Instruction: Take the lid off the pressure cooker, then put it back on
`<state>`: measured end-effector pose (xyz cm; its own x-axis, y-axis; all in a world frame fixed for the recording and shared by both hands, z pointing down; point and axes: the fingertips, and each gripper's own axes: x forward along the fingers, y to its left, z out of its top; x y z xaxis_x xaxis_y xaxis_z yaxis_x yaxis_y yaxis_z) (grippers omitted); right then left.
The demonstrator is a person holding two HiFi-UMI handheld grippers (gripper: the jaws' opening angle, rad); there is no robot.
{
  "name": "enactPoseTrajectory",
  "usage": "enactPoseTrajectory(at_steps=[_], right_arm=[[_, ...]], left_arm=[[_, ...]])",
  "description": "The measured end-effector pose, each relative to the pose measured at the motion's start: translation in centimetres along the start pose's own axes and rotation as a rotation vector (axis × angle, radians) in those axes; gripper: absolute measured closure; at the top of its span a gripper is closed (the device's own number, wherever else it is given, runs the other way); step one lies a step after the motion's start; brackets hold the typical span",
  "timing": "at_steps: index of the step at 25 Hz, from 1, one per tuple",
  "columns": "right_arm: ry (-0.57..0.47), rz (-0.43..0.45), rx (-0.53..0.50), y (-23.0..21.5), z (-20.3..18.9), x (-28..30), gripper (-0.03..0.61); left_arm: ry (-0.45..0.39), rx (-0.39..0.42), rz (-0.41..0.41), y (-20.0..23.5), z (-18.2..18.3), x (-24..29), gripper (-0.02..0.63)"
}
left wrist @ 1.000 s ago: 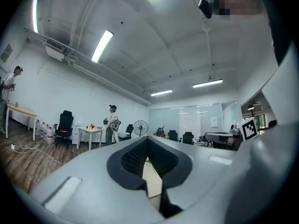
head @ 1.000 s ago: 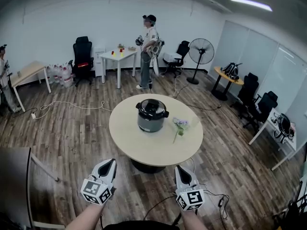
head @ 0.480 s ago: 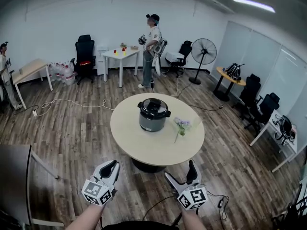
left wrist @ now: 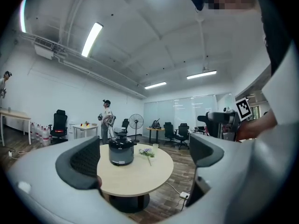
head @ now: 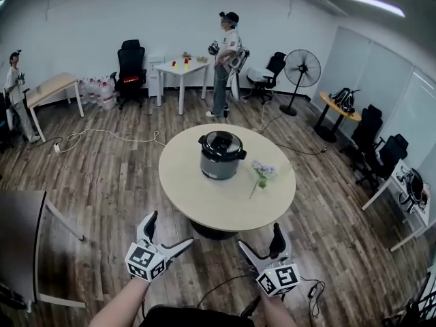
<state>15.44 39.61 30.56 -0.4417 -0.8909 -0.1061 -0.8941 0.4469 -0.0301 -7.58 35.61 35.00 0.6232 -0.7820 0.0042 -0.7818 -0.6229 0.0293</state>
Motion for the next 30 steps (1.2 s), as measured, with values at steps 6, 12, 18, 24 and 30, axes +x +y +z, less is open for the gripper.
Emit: enactPoseTrajectory(at_steps=[6,12,18,24,30], right_arm=[[0.020,0.040,0.002,-3.1,-0.5,2.3,0.040],[0.053,0.046,-0.045,-5.9,-1.9,8.7,0.041],[0.119,0.016,-0.067,-10.1,-4.9,18.5,0.041],[0.235,-0.005,-0.109,-14.9,-8.7,30.8,0.041],[0.328,-0.023,-0.132,-19.4,-11.7,40.7,0.041]], left_arm=[[0.014,-0.007,0.038,-0.1,-0.8,3.4,0.026],[0.042,0.003,0.024,3.7,-2.8,9.4,0.026],[0.101,-0.036,-0.022,10.3,-7.6,18.7,0.028],[0.185,-0.086,-0.090,17.4,-13.7,29.6,0.028],[0.259,-0.101,-0.160,22.8,-19.3,39.3,0.028]])
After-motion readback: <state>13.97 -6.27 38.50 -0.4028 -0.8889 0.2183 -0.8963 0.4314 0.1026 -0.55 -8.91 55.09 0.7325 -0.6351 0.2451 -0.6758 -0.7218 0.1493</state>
